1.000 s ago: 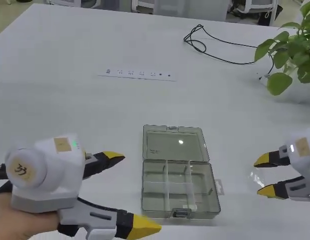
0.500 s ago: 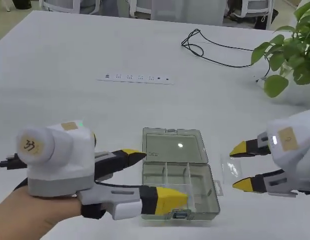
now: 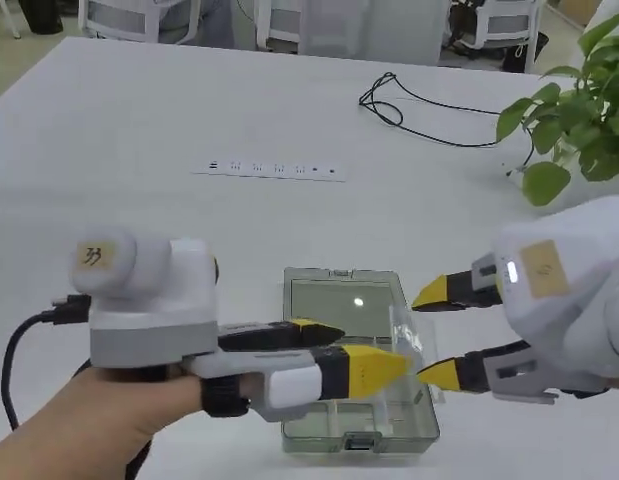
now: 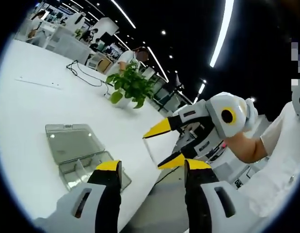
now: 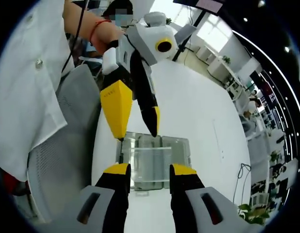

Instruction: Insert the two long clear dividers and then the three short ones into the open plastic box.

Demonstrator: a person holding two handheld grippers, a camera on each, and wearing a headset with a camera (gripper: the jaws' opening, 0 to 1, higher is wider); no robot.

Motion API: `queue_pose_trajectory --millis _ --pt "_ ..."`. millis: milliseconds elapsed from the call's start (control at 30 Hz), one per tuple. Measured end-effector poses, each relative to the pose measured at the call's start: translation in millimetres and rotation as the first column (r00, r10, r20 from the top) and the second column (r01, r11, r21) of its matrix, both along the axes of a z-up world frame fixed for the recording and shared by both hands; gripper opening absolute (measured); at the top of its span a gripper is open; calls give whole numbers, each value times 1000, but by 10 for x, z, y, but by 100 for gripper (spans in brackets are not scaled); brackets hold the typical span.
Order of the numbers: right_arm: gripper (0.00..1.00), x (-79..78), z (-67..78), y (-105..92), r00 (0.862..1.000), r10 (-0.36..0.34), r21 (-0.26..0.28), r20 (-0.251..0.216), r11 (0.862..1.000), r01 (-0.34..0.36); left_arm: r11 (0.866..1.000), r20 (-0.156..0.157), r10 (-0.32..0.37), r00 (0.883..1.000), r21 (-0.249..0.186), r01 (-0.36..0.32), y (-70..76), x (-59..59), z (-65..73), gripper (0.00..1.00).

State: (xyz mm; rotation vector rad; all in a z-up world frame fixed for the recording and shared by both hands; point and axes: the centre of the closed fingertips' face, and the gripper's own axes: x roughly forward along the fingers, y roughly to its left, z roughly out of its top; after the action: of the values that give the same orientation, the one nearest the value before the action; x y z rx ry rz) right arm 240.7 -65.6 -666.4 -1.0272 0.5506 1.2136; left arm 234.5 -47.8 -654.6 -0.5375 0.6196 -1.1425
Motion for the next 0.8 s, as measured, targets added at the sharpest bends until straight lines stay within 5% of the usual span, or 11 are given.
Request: queue_pose_trajectory --millis 367,800 --pt "33 -114 109 171 1000 19 19 0 1000 -19 998 -87 5 996 -60 -10 -72 -9 18 20" --pt "33 -139 120 206 1000 29 5 8 1000 -29 996 -113 -12 994 -85 2 -84 -57 26 3"
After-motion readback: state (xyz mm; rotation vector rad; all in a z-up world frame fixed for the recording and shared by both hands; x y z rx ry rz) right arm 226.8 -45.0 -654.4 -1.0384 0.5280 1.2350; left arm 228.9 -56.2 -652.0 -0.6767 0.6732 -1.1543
